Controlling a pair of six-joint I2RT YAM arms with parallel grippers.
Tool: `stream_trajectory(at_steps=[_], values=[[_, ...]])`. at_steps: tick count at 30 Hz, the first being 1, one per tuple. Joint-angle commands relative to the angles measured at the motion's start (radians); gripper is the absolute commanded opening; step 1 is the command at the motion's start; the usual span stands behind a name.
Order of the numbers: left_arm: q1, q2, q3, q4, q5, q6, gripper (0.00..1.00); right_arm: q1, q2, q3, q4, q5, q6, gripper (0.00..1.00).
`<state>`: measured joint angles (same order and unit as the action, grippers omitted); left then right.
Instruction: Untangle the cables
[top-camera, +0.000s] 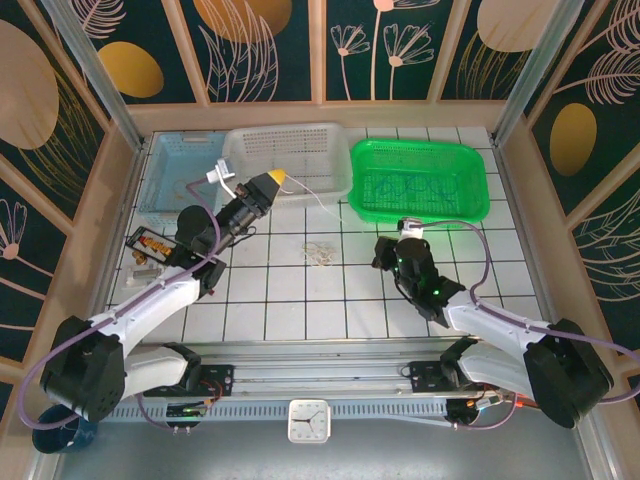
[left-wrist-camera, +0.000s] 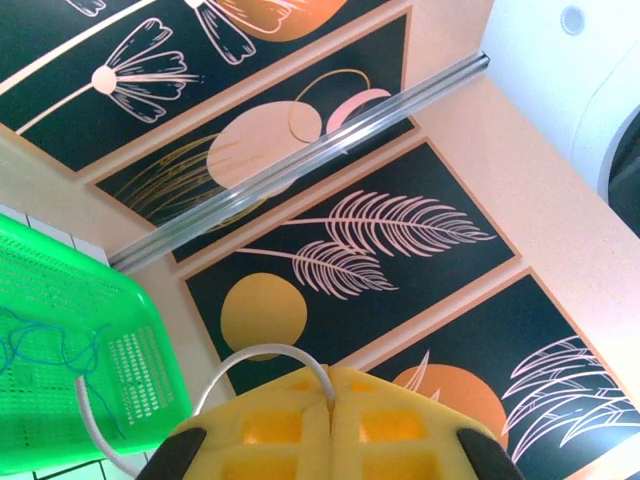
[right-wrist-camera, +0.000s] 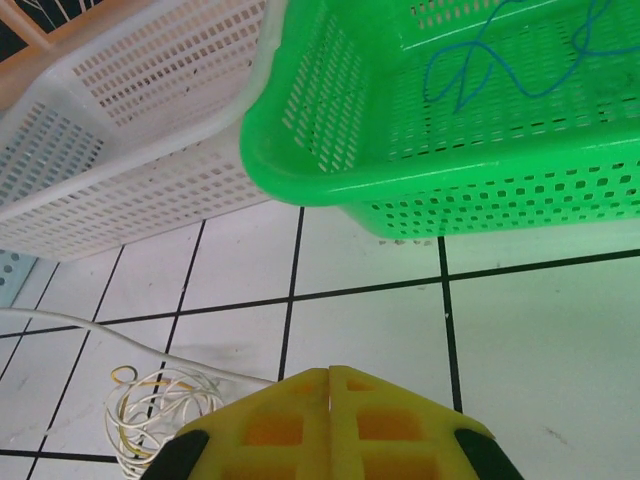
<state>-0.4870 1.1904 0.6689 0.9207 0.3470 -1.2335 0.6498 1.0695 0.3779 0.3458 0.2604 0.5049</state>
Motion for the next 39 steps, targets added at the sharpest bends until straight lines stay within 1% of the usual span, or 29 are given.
stream_trajectory(at_steps=[1, 4, 7, 9, 11, 13, 16, 18, 21, 28, 31, 36, 37, 39], values=[[0.006, 0.014, 0.051, -0.010, 0.033, 0.039, 0.00, -0.007, -0.016, 0.008, 0.057, -0.053, -0.004, 0.00], [0.014, 0.054, 0.089, -0.032, 0.040, 0.073, 0.00, -0.006, -0.009, 0.056, 0.061, -0.140, -0.020, 0.00], [0.024, 0.103, 0.143, -0.049, 0.043, 0.109, 0.00, -0.006, 0.011, 0.124, 0.041, -0.196, -0.026, 0.01], [0.032, 0.137, 0.188, -0.072, 0.043, 0.148, 0.00, -0.006, 0.026, 0.166, 0.031, -0.221, -0.026, 0.16], [0.047, 0.177, 0.247, -0.118, 0.033, 0.194, 0.00, -0.007, 0.039, 0.208, 0.023, -0.238, -0.026, 0.33], [0.061, 0.213, 0.294, -0.145, 0.022, 0.235, 0.00, -0.007, 0.045, 0.237, 0.015, -0.239, -0.022, 0.46], [0.084, 0.275, 0.374, -0.183, 0.004, 0.295, 0.00, -0.007, 0.044, 0.258, 0.007, -0.230, -0.016, 0.56], [0.100, 0.314, 0.425, -0.220, -0.012, 0.335, 0.00, -0.006, 0.044, 0.260, -0.001, -0.214, -0.011, 0.60], [0.123, 0.382, 0.509, -0.266, -0.025, 0.384, 0.00, -0.006, 0.037, 0.244, -0.004, -0.206, 0.004, 0.62], [0.159, 0.517, 0.682, -0.415, -0.073, 0.534, 0.00, -0.006, 0.013, 0.213, -0.045, -0.226, 0.011, 0.63], [0.170, 0.573, 0.712, -0.451, -0.091, 0.583, 0.00, -0.005, -0.007, 0.198, -0.070, -0.226, 0.007, 0.63], [0.181, 0.634, 0.721, -0.456, -0.105, 0.619, 0.00, -0.003, -0.024, 0.172, -0.090, -0.235, 0.013, 0.63], [0.182, 0.648, 0.725, -0.458, -0.098, 0.623, 0.02, -0.002, -0.024, 0.169, -0.091, -0.237, 0.017, 0.63], [0.183, 0.677, 0.730, -0.465, -0.087, 0.633, 0.07, 0.000, -0.021, 0.164, -0.090, -0.237, 0.021, 0.63]])
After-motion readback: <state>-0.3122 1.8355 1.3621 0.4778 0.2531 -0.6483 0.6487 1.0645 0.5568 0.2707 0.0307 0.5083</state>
